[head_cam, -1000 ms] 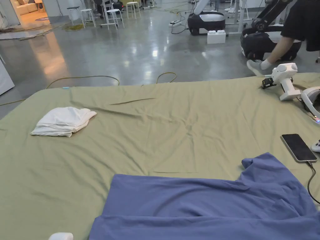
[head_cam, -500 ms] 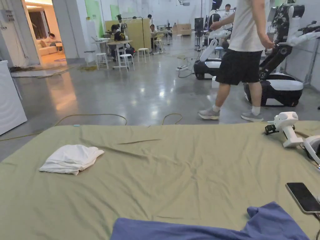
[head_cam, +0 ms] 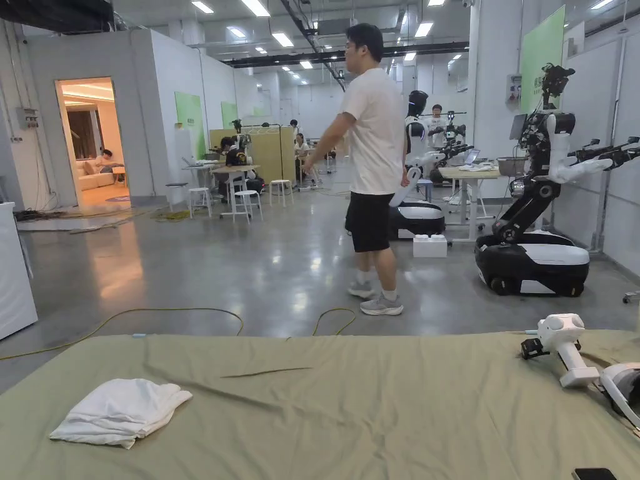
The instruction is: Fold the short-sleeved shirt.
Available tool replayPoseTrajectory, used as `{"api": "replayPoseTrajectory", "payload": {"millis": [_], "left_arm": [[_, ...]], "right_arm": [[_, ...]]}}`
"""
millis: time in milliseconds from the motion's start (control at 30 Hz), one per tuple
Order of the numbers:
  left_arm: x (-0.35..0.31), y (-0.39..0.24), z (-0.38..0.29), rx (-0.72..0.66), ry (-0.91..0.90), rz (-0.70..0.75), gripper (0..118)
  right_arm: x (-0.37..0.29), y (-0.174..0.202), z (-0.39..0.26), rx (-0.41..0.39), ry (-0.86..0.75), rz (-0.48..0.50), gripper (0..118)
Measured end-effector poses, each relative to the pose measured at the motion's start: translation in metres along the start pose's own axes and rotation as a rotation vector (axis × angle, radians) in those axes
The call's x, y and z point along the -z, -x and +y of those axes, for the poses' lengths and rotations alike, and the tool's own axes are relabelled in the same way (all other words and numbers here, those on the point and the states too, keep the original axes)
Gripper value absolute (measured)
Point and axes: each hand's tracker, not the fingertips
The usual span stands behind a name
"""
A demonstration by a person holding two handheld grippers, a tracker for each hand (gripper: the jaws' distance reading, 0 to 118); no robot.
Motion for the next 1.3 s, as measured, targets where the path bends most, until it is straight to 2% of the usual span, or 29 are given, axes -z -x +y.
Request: {"api": "replayPoseTrajectory", "payload": {"millis": [67, 233, 367, 567, 600, 700, 733, 833, 933, 1167, 1300], "left_arm": [[-0.003, 0.004, 0.002, -0.022, -0.001, -0.047, 2], [0.005, 0.009, 0.001, -0.042, 0.025, -0.034, 0], [0.019, 0.018, -0.006, -0.081, 0.059, -0.054, 0], [0.087, 0.031, -0.040, -0.168, 0.233, -0.111, 0], [0.107, 0.036, -0.054, -0.196, 0.269, -0.122, 3], [0.179, 0.053, -0.100, -0.259, 0.469, -0.233, 36], [0.206, 0.061, -0.116, -0.308, 0.531, -0.280, 36], [0.280, 0.073, -0.163, -0.304, 0.655, -0.203, 54], [0.351, 0.073, -0.206, -0.255, 0.815, -0.139, 54], [0.418, 0.052, -0.249, -0.244, 0.976, -0.077, 54], [0.429, 0.045, -0.264, -0.219, 1.052, -0.069, 32]], "right_arm": [[0.000, 0.006, 0.000, -0.010, -0.010, 0.004, 0], [0.010, 0.010, -0.001, -0.023, 0.009, 0.014, 0], [0.016, 0.006, -0.004, 0.015, 0.017, 0.035, 0], [0.032, -0.002, -0.025, 0.021, 0.065, 0.021, 0], [0.035, -0.001, -0.028, 0.033, 0.081, 0.026, 0], [0.044, -0.007, -0.041, 0.061, 0.127, 0.025, 0], [0.046, -0.010, -0.046, 0.062, 0.146, 0.019, 0], [0.054, -0.022, -0.062, 0.076, 0.211, 0.013, 0], [0.063, -0.037, -0.079, 0.134, 0.286, -0.011, 0], [0.067, -0.064, -0.108, 0.163, 0.394, -0.105, 0], [0.068, -0.067, -0.114, 0.187, 0.444, -0.132, 0]]}}
